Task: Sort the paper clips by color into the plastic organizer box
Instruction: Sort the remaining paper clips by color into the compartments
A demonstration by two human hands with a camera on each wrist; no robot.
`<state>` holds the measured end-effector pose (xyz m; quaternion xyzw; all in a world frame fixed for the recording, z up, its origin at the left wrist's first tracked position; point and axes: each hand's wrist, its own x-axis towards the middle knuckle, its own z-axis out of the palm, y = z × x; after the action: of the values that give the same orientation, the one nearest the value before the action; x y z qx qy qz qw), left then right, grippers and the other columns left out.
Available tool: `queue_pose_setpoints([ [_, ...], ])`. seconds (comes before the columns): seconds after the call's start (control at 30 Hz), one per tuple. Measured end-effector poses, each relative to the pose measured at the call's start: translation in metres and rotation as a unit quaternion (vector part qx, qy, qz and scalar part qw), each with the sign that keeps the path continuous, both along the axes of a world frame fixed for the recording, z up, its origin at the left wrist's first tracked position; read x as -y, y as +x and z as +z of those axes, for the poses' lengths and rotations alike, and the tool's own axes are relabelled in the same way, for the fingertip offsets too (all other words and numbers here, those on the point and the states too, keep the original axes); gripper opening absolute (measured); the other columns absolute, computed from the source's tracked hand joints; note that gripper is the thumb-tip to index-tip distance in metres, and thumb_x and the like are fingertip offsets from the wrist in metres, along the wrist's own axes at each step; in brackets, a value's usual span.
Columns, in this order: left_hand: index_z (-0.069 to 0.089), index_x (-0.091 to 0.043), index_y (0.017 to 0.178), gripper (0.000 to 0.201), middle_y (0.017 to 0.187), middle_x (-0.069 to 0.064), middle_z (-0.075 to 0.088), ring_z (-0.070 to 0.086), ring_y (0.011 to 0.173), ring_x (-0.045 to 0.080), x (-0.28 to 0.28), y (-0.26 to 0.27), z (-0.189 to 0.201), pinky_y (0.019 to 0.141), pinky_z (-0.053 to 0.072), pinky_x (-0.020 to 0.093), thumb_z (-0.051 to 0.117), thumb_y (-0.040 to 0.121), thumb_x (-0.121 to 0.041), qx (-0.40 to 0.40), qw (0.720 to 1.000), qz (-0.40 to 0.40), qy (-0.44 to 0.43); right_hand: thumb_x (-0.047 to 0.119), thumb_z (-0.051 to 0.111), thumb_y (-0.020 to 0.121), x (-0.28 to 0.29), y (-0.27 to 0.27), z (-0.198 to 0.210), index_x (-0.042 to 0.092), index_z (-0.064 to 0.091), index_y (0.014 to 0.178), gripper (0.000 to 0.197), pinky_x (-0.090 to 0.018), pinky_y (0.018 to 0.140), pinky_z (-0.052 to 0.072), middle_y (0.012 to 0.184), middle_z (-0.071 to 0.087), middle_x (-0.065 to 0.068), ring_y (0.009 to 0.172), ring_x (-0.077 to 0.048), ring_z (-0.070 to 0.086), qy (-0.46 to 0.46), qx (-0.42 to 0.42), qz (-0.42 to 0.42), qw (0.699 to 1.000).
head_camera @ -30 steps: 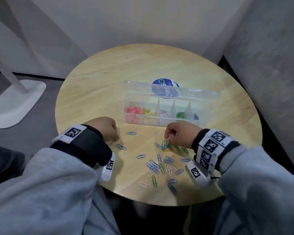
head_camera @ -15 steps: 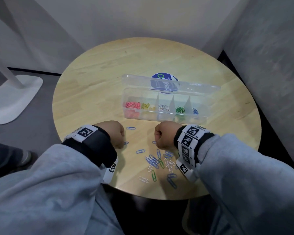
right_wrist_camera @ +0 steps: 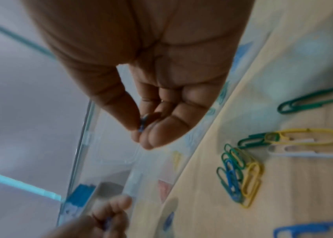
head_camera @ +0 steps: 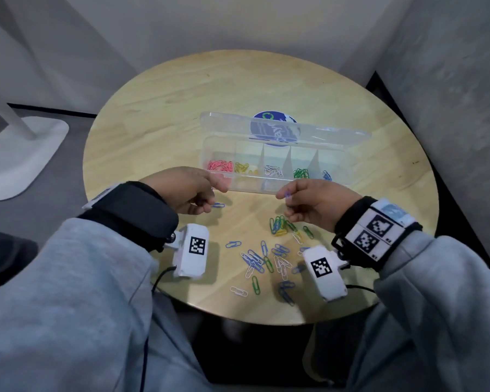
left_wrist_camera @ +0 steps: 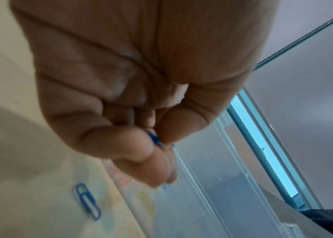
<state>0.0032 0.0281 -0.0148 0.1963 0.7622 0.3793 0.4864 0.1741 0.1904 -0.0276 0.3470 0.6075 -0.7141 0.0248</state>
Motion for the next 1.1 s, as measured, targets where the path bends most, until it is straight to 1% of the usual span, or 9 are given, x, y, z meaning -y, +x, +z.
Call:
queue_pose_setpoints([
  [0.27, 0.061, -0.025, 0.096, 0.017, 0.071, -0.006, 0.054, 0.051, 0.066, 0.014, -0.013, 0.006, -0.018, 0.059, 0.036, 0.021, 0.059, 0.082, -0.015, -0.246, 0.953, -0.123, -0.128, -0.006, 0.031, 0.09, 0.001, 0.005, 0.002, 0.006, 0.049, 0.068, 0.03, -0.016, 0.043, 0.049, 0.065, 0.047, -0.008, 0.043, -0.011, 0.06, -0.042, 0.002, -0.035, 0.998],
  [0.4, 0.058, -0.029, 0.093, 0.02, 0.071, -0.01, 0.045, 0.049, 0.078, 0.021, -0.019, 0.007, -0.027, 0.068, 0.034, 0.024, 0.058, 0.081, -0.012, -0.313, 0.928, -0.141, -0.148, -0.01, 0.044, 0.086, 0.001, 0.004, -0.005, 0.011, 0.051, 0.07, 0.027, -0.015, 0.042, 0.041, 0.053, 0.05, 0.0, 0.046, -0.01, 0.05, 0.09, 0.043, 0.05, 0.994],
  [0.5, 0.057, -0.026, 0.086, 0.016, 0.067, -0.01, 0.045, 0.048, 0.074, 0.019, -0.021, 0.009, -0.03, 0.061, 0.034, 0.024, 0.059, 0.08, -0.011, -0.333, 0.918, -0.151, -0.153, 0.002, 0.062, 0.079, 0.007, 0.001, -0.006, 0.023, 0.054, 0.067, 0.025, -0.015, 0.046, 0.033, 0.052, 0.044, 0.009, 0.037, 0.0, 0.042, 0.31, 0.109, 0.215, 0.92],
  [0.6, 0.056, -0.022, 0.083, 0.009, 0.068, -0.011, 0.046, 0.048, 0.076, 0.018, -0.022, 0.012, -0.03, 0.055, 0.032, 0.022, 0.063, 0.082, -0.016, -0.347, 0.906, -0.178, -0.164, 0.006, 0.066, 0.072, 0.022, -0.009, -0.01, 0.025, 0.057, 0.077, 0.022, -0.026, 0.055, 0.039, 0.058, 0.042, 0.007, 0.05, -0.005, 0.043, 0.403, 0.141, 0.33, 0.842],
  [0.73, 0.059, -0.018, 0.076, 0.009, 0.076, -0.002, 0.056, 0.052, 0.081, 0.021, -0.02, 0.011, -0.027, 0.069, 0.037, 0.023, 0.063, 0.084, -0.017, -0.326, 0.902, -0.197, -0.202, 0.01, 0.064, 0.073, 0.035, -0.019, -0.018, 0.026, 0.061, 0.097, 0.028, -0.036, 0.074, 0.05, 0.072, 0.046, 0.008, 0.074, -0.02, 0.055, 0.449, 0.16, 0.442, 0.76],
  [0.83, 0.06, -0.017, 0.068, 0.011, 0.071, 0.002, 0.058, 0.051, 0.072, 0.021, -0.017, 0.013, -0.023, 0.063, 0.037, 0.022, 0.064, 0.079, -0.015, -0.29, 0.909, -0.209, -0.213, 0.016, 0.066, 0.077, 0.034, -0.022, -0.02, 0.021, 0.06, 0.089, 0.013, -0.034, 0.072, 0.048, 0.078, 0.048, 0.006, 0.076, -0.02, 0.055, 0.469, 0.157, 0.469, 0.731],
  [0.93, 0.055, -0.014, 0.064, 0.014, 0.061, 0.003, 0.056, 0.049, 0.058, 0.02, -0.018, 0.019, -0.017, 0.058, 0.038, 0.022, 0.059, 0.077, -0.009, -0.222, 0.938, -0.196, -0.183, 0.018, 0.065, 0.08, 0.03, -0.023, -0.023, 0.021, 0.054, 0.072, 0.015, -0.025, 0.057, 0.039, 0.068, 0.051, 0.009, 0.059, -0.005, 0.047, 0.468, 0.165, 0.472, 0.728],
  [1.0, 0.045, -0.012, 0.061, 0.025, 0.059, 0.007, 0.054, 0.05, 0.053, 0.018, -0.019, 0.022, -0.011, 0.053, 0.043, 0.02, 0.053, 0.081, -0.001, -0.125, 0.972, -0.156, -0.125, 0.019, 0.063, 0.082, 0.029, -0.022, -0.023, 0.022, 0.051, 0.067, 0.019, -0.025, 0.055, 0.037, 0.069, 0.055, 0.008, 0.06, -0.007, 0.048, 0.467, 0.172, 0.467, 0.73],
  [1.1, 0.035, -0.012, 0.06, 0.033, 0.061, 0.009, 0.054, 0.052, 0.048, 0.015, -0.018, 0.023, -0.003, 0.04, 0.042, 0.015, 0.041, 0.085, 0.008, -0.04, 0.992, -0.104, -0.057, 0.019, 0.063, 0.08, 0.023, -0.015, -0.018, 0.02, 0.053, 0.069, 0.015, -0.029, 0.065, 0.045, 0.073, 0.06, 0.004, 0.067, -0.014, 0.052, 0.437, 0.162, 0.396, 0.792],
])
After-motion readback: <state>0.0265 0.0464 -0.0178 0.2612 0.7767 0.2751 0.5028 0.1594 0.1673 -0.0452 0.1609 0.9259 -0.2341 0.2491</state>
